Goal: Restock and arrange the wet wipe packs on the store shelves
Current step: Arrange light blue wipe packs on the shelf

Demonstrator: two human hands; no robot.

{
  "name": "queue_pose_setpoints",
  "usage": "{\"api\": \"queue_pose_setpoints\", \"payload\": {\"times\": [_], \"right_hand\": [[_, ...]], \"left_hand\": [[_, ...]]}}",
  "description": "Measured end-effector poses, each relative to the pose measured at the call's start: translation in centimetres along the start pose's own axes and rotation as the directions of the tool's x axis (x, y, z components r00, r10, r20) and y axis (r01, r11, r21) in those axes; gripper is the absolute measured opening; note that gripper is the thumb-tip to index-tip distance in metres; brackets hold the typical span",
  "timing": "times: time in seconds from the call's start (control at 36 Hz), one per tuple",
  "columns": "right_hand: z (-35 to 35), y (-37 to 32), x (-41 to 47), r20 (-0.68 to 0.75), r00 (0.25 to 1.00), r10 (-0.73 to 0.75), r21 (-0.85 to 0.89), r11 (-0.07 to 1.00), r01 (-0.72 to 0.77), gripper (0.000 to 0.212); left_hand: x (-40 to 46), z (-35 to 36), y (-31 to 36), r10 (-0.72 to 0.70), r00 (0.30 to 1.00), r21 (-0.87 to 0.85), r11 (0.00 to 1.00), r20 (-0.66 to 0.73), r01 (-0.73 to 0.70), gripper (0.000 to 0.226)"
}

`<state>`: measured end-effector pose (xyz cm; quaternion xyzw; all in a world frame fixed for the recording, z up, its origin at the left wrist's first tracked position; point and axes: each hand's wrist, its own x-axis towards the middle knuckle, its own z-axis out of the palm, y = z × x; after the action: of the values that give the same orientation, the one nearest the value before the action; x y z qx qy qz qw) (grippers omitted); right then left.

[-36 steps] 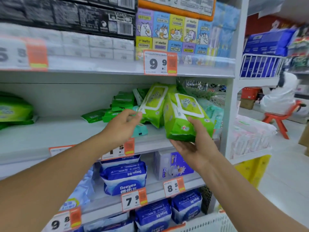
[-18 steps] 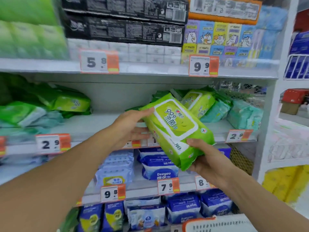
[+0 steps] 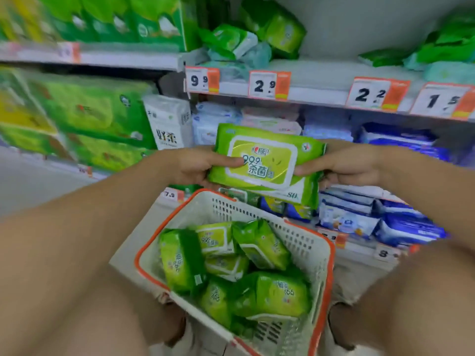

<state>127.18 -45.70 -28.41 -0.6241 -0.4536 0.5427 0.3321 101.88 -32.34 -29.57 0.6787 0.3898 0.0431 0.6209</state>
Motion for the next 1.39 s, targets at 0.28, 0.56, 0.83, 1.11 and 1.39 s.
{"api": "queue_pose_setpoints", "payload": {"times": [0.28,0.56,0.83,1.11,1.39], "right_hand": [[5.9,2.8,5.2,0.106,0.977,0.186,-0.135,0.976,-0.171,0.069],[-0.6,-2.6,1.9,-0.531,0.826,-0.190,-0.052,0.980,0.192,0.018],[-20.7,-2.2,-9.2,-0.932,-0.043,-0.359,-0.360,0.915,0.182,0.052],[-33.3,-0.5,-9.2,-0.960,0.206,0.192,0.259,0.888,0.380,0.088],[-39.3,2.1,-3.5,-0.887,0.417,0.196,0.403,0.771,0.494,0.063]], "left_hand": [[-1.8,-3.5,-4.3,-0.184,0.960,0.509,0.818,-0.209,0.268,0.061],[4.7,6.3,10.7,0.464,0.859,0.694,0.692,-0.216,-0.199,0.030],[12.8,16.0,23.3,0.749,0.653,0.795,0.461,-0.111,-0.394,0.045],[20.6,22.1,27.9,0.348,0.932,0.977,0.145,0.100,-0.159,0.065],[22.8,21.5,28.4,0.248,0.961,0.984,0.097,0.124,-0.152,0.069]]}}
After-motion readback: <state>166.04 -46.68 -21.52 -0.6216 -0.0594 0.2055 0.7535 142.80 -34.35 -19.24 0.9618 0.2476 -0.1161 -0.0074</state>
